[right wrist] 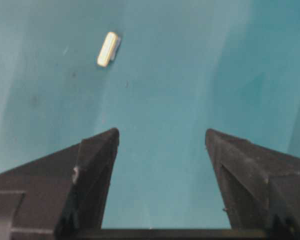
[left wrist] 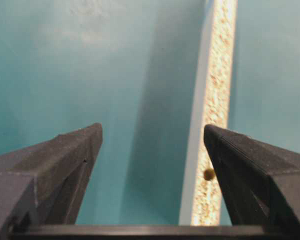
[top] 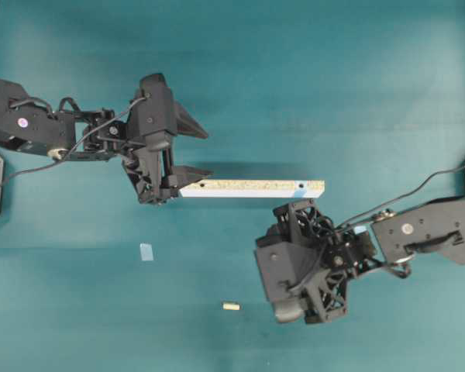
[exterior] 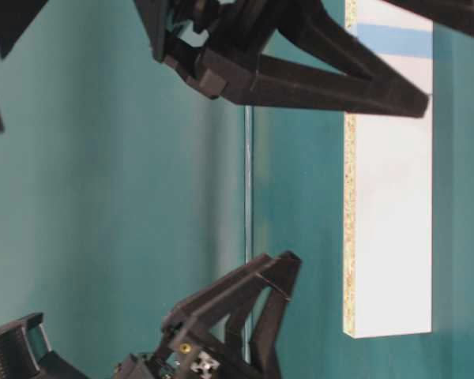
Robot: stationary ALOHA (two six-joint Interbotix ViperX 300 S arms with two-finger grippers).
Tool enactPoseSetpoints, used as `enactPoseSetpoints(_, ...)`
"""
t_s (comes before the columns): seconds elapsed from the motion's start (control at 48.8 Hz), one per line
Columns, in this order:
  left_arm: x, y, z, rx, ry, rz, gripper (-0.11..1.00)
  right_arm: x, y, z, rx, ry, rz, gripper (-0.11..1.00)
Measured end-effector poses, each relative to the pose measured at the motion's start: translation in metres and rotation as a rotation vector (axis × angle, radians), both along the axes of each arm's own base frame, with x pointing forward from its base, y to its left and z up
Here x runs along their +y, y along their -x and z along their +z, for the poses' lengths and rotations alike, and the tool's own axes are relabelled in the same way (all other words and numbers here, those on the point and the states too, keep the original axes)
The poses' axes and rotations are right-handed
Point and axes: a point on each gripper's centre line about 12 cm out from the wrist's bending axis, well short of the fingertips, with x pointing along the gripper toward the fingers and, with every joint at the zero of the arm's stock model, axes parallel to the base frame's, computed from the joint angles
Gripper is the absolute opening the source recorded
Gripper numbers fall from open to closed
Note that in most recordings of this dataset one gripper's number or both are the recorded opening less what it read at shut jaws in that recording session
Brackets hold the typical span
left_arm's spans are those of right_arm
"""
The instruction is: Insert the rod into the hole on the wooden board.
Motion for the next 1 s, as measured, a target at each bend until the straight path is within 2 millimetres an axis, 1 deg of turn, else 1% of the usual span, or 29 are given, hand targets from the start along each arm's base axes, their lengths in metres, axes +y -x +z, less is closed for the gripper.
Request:
enactPoseSetpoints(0.184, -0.001, -0.006, -0.007, 0.021, 0.003, -0.003, 0.96, 0.006, -0.018, 0.002, 0.086, 0.000, -0.053, 0.78)
enactPoseSetpoints(0.307, -0.008, -0.011, -0.013, 0.044, 0.004, -0.025, 0.96, 0.015, -0.033, 0.000, 0.148, 0.022, -0.062, 0.78)
enactPoseSetpoints(0.41, -0.018, -0.015, -0.016, 0.058, 0.006, -0.051, 0.96, 0.024, -0.042, -0.001, 0.188, 0.041, -0.056, 0.78)
enactPoseSetpoints(0.594, -0.027, -0.017, -0.025, 0.083, 0.006, -0.074, 0.96, 0.036, -0.052, -0.003, 0.226, 0.057, -0.047, 0.78)
enactPoseSetpoints(0.84, -0.027, -0.017, -0.038, 0.119, 0.008, -0.074, 0.96, 0.047, -0.062, -0.010, 0.239, 0.048, -0.058, 0.78)
enactPoseSetpoints(1.003, -0.027, -0.018, -0.041, 0.126, 0.007, -0.075, 0.96, 0.051, -0.069, -0.016, 0.247, 0.039, -0.077, 0.78)
